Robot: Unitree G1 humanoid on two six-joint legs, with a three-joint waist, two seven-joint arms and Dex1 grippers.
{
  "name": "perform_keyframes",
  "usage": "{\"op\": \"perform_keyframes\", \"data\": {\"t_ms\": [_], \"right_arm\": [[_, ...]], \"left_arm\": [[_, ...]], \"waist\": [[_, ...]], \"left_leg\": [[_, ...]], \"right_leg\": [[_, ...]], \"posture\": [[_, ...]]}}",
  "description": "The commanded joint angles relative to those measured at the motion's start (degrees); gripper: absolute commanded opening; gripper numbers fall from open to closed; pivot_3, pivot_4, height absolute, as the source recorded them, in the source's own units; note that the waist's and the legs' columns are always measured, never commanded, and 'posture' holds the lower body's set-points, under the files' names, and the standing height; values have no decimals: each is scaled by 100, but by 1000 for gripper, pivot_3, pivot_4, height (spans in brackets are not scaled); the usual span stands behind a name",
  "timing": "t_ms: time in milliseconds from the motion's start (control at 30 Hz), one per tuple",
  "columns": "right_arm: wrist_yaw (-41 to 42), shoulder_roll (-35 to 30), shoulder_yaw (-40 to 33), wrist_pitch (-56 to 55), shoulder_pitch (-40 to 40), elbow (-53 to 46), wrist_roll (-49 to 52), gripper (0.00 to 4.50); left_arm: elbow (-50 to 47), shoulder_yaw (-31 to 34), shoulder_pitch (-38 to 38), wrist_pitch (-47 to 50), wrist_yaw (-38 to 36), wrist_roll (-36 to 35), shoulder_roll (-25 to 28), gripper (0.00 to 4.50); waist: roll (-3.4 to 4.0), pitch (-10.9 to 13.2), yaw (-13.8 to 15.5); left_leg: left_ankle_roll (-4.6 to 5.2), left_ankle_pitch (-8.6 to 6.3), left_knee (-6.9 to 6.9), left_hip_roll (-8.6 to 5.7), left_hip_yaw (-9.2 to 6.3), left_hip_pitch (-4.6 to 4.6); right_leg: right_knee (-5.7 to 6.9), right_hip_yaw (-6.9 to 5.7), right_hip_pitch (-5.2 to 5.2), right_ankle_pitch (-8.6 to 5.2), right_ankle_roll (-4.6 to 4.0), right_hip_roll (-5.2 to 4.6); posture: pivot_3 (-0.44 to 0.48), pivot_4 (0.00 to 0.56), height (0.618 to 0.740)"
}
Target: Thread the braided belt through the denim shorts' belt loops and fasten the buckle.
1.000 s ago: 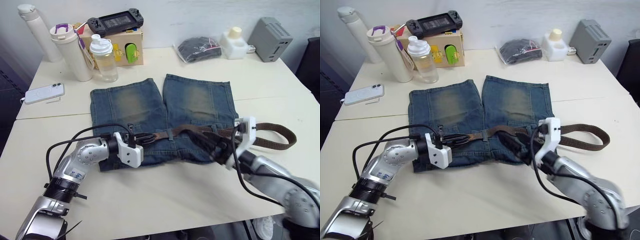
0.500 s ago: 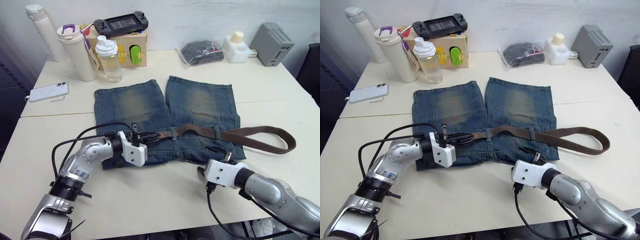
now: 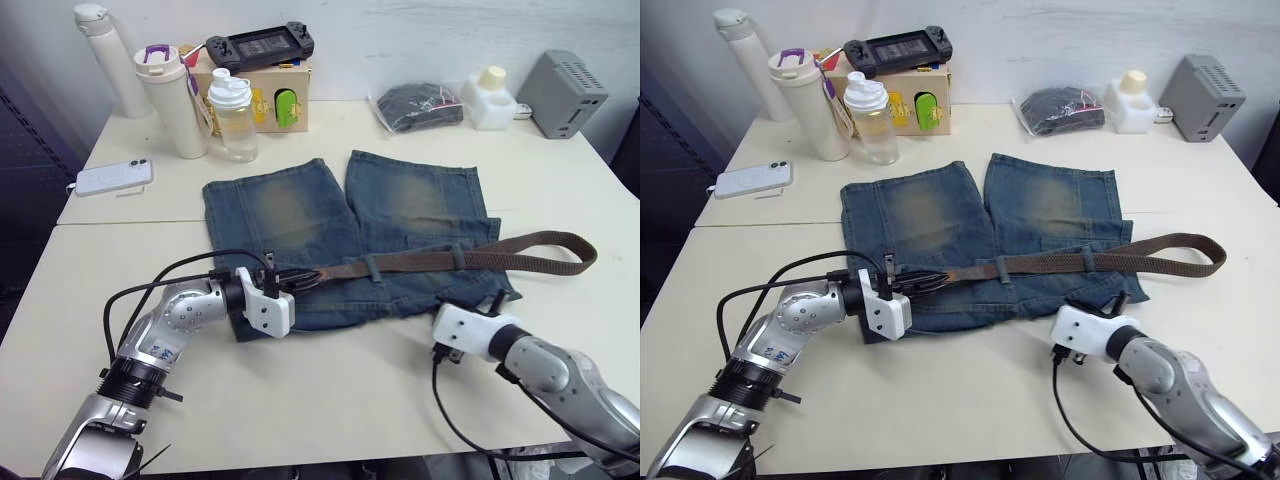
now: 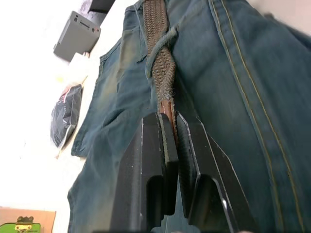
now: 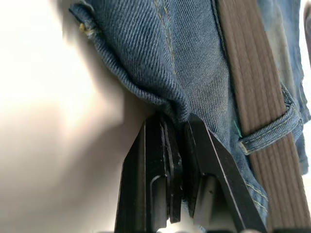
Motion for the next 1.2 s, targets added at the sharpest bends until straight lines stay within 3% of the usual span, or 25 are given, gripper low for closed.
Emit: {"op": "perform_keyframes", "data": {"t_ms": [33, 400, 500, 733, 867, 1000, 1133, 1200], "right_arm": [[94, -145, -709, -103, 127, 682, -104, 30], [353, 183, -1024, -98, -163, 1106, -169, 30], [395, 380, -1170, 120, -126, 911, -118, 991], [1077, 356, -2049, 524, 307, 326, 299, 4358], [2275, 336, -2963, 1876, 358, -532, 1779, 4451], [2934, 485, -3828, 3970, -477, -1263, 4279, 4451], [2416, 951, -4206, 6409, -1823, -1184, 6936, 4451], [1324, 1597, -3941, 6741, -2164, -918, 8121, 4451]], "left_arm": [[-364, 131, 164, 32, 129, -73, 50, 0], [-684, 81, 532, -174, 90, -245, 197, 0], [-656, 37, 487, -163, 167, -131, 118, 0], [-695, 47, 589, -280, 282, -14, 70, 0], [-629, 202, 591, -526, 606, 242, 82, 0], [-589, 175, 594, -632, 706, 401, 129, 0], [-589, 184, 570, -679, 809, 463, 124, 0], [-615, 199, 548, -682, 840, 478, 129, 0]], "waist": [[0, 0, 8], [12, 5, -4], [13, 5, -9], [16, 6, -5], [20, 8, -26], [32, 14, -95], [32, 14, -113], [29, 13, -111]], "left_leg": [[1, 0, 0, 0, 0, 0], [-1, 0, -1, 9, 1, 1], [-1, 0, -1, 9, 1, 1], [-2, -1, -3, 10, 0, 0], [-1, -1, -2, 12, 0, 0], [-3, -3, -3, 17, -6, 1], [-6, -6, -11, 29, -16, -4], [-7, -6, -14, 29, -21, -6]], "right_leg": [[0, 0, 0, 0, 1, 1], [2, 1, -3, 0, 0, 0], [2, 2, -2, 0, 0, 0], [1, 1, -3, 0, 0, 2], [0, 3, -2, 0, 0, 0], [-3, 6, -4, 1, -2, -5], [-23, -4, -6, 3, -12, 0], [-26, -9, -5, 4, -15, -1]], "posture": [[0, 150, 690], [0, 150, 690], [0, 150, 690], [0, 150, 690], [0, 150, 690], [0, 150, 690], [0, 150, 690], [0, 150, 690]]}}
